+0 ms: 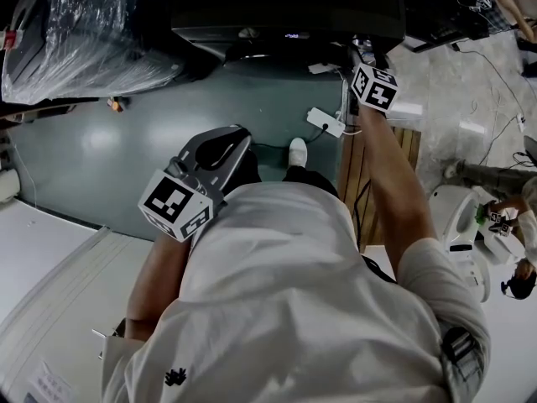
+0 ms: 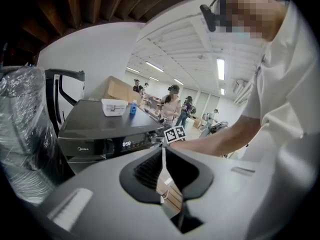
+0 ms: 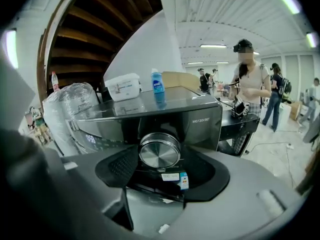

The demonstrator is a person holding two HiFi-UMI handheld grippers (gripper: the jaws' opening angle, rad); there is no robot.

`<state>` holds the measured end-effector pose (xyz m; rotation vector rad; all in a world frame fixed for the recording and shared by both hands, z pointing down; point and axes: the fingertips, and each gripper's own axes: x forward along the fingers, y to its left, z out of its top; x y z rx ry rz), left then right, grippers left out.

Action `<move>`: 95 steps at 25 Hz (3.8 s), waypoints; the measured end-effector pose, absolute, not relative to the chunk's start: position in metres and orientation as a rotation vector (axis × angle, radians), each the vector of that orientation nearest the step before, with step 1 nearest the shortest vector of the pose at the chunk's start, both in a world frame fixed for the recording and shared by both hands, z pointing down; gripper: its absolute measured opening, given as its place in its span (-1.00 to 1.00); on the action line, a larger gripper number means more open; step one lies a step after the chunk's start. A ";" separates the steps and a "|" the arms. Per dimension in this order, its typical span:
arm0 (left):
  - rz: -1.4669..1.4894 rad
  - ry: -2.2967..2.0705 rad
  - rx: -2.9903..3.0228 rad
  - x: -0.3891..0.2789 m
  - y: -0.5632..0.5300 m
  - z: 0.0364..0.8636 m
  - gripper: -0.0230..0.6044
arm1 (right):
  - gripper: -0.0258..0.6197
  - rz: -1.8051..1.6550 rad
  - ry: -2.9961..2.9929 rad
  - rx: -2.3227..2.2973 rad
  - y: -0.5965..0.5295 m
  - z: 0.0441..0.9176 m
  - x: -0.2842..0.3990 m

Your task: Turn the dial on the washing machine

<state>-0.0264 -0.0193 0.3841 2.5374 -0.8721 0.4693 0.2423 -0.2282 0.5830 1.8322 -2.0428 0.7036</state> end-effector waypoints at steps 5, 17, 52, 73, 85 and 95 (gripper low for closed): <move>0.469 -0.872 2.539 -0.029 -0.020 0.385 -0.69 | -0.11 0.517 -2.024 1.757 -0.223 0.579 0.239; 0.476 -0.891 2.528 -0.032 -0.018 0.386 -0.69 | -0.11 0.291 -1.911 1.622 -0.229 0.590 0.228; 0.476 -0.882 2.526 -0.027 -0.025 0.391 -0.69 | -0.10 0.156 -1.878 1.559 -0.227 0.593 0.230; 0.473 -0.895 2.522 -0.032 -0.023 0.387 -0.69 | -0.11 0.540 -1.945 1.773 -0.234 0.591 0.235; 0.485 -0.881 2.539 -0.027 -0.025 0.387 -0.69 | -0.11 0.540 -2.009 1.745 -0.231 0.588 0.236; 0.483 -0.876 2.554 -0.025 -0.026 0.385 -0.69 | -0.10 0.268 -1.929 1.628 -0.226 0.594 0.230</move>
